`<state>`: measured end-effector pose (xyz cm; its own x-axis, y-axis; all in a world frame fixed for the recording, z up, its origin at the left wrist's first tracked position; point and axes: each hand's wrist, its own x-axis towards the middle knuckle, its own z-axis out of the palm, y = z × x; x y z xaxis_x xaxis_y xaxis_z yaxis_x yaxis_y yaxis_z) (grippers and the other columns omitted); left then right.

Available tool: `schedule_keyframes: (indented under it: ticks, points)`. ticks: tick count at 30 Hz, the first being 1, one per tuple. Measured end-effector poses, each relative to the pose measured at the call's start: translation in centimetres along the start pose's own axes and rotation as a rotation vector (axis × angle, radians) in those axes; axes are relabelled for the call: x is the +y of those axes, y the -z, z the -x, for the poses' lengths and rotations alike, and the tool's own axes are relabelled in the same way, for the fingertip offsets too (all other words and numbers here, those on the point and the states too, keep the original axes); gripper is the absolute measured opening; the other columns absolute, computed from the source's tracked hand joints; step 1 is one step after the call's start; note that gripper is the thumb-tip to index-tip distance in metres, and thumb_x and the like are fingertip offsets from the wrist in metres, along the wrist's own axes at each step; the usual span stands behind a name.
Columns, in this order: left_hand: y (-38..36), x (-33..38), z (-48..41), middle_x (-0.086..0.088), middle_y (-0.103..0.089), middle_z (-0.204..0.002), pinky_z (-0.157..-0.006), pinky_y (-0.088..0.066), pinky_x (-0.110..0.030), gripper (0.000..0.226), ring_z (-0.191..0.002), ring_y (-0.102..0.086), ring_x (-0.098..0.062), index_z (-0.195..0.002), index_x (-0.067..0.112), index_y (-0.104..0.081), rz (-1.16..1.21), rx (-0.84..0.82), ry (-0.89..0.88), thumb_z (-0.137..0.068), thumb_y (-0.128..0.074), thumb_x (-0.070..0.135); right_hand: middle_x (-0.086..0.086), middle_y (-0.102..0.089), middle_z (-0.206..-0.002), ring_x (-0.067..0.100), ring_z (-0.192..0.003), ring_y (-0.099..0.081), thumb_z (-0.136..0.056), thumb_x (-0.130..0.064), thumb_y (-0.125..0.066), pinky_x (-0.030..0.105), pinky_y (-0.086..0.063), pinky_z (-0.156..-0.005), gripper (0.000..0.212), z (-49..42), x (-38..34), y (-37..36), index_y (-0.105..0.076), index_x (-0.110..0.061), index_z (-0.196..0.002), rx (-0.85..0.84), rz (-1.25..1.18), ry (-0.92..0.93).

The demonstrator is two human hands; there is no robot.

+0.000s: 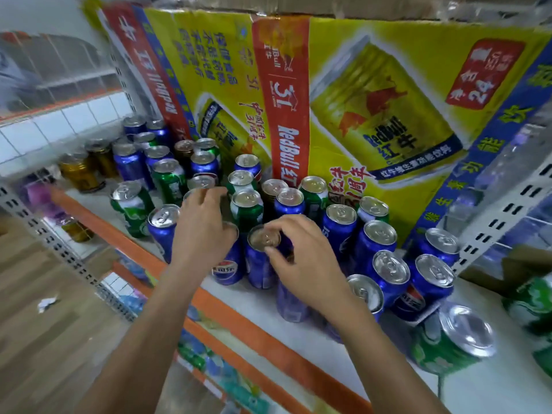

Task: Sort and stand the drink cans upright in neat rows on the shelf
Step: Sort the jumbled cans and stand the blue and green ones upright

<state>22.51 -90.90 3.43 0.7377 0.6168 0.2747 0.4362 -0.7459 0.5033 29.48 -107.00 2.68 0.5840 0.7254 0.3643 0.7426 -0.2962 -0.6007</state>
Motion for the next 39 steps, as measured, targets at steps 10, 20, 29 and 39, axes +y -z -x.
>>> schedule_keyframes:
  ticks: [10,20,29,39]
  points:
    - [3.4,-4.2,-12.6,-0.008,-0.053,-0.132,-0.091,-0.046,-0.04,0.049,-0.117,-0.052,-0.031,-0.135,0.022,-0.048,-0.223,-0.18,-0.307,-0.087,-0.06,0.022,-0.001,-0.04,-0.136,0.02,-0.125,-0.038,-0.089,-0.033,-0.06,0.031,-0.035,-0.1,0.051,-10.0,-0.6,-0.9,-0.04,-0.024,-0.136,-0.113,0.238,-0.253]
    - [0.8,-7.3,-23.0,-0.005,-0.048,-0.14,-0.085,-0.047,-0.033,0.05,-0.119,-0.052,-0.025,-0.141,0.024,-0.04,-0.468,-0.601,-0.379,-0.093,-0.053,0.016,0.014,-0.051,-0.128,0.033,-0.112,-0.052,-0.085,-0.012,-0.053,0.044,-0.05,-0.09,0.045,-20.7,1.9,-3.2,-0.048,-0.011,-0.13,-0.518,0.405,-0.501]
    - [0.6,-9.5,-21.6,-0.007,-0.046,-0.119,-0.094,-0.044,-0.038,0.043,-0.117,-0.044,-0.026,-0.124,0.026,-0.053,-0.552,-0.713,-0.633,-0.083,-0.06,0.036,0.001,-0.061,-0.086,0.018,-0.076,-0.054,-0.085,-0.011,-0.052,0.024,-0.041,-0.059,0.016,-22.9,4.7,-4.2,-0.065,-0.014,-0.095,-0.691,0.324,-0.571]
    - [-0.5,-9.1,-19.5,0.001,-0.048,-0.133,-0.093,-0.039,-0.038,0.046,-0.13,-0.029,-0.029,-0.135,0.025,-0.041,-0.874,-0.613,-0.728,-0.091,-0.051,0.018,0.003,-0.052,-0.121,0.015,-0.096,-0.05,-0.085,0.0,-0.045,0.02,-0.04,-0.061,0.052,-22.5,5.3,-3.8,-0.051,-0.022,-0.132,-0.76,0.219,-0.61]
